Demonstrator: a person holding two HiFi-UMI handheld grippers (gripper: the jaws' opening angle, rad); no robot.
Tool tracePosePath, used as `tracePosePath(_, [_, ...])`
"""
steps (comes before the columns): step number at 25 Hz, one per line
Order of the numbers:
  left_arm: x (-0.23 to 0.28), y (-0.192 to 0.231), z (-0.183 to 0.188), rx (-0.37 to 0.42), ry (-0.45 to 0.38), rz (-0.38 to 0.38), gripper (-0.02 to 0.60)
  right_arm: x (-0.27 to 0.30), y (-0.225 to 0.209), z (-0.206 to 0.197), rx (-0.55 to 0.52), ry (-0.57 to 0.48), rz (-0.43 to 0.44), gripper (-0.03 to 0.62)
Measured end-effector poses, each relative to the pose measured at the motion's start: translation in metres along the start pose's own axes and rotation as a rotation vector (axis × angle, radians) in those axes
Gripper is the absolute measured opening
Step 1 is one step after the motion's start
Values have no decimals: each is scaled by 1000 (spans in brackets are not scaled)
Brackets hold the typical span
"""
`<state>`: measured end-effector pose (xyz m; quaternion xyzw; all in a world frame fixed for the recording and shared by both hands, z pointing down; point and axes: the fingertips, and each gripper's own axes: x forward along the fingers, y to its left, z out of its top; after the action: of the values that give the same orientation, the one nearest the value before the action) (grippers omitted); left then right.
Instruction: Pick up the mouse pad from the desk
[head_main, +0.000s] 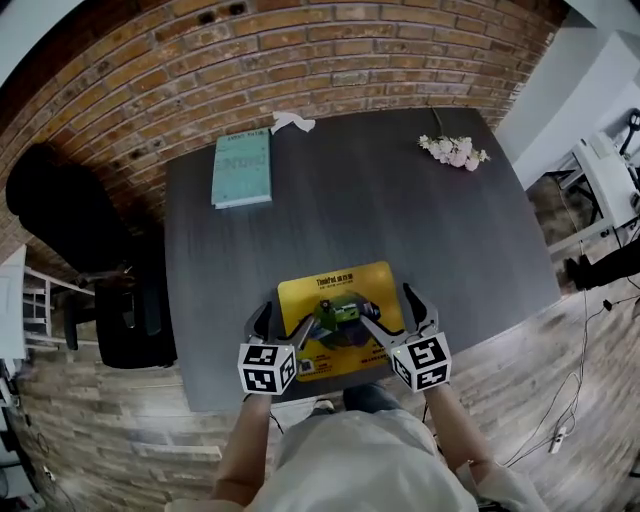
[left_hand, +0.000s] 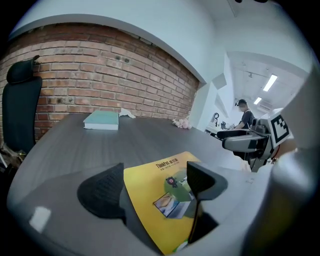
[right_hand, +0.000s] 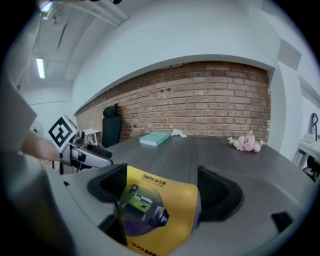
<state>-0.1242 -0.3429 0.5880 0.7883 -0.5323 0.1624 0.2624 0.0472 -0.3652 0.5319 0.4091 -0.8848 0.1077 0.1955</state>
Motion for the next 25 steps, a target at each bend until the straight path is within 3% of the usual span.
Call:
tracePosePath(15, [75,29,-28,72,206,23,403,87,-47,-51,-46,222,110,414])
tracePosePath(25, [89,34,-40,128,246,60,407,110,-53,-87,-73,352,153,414])
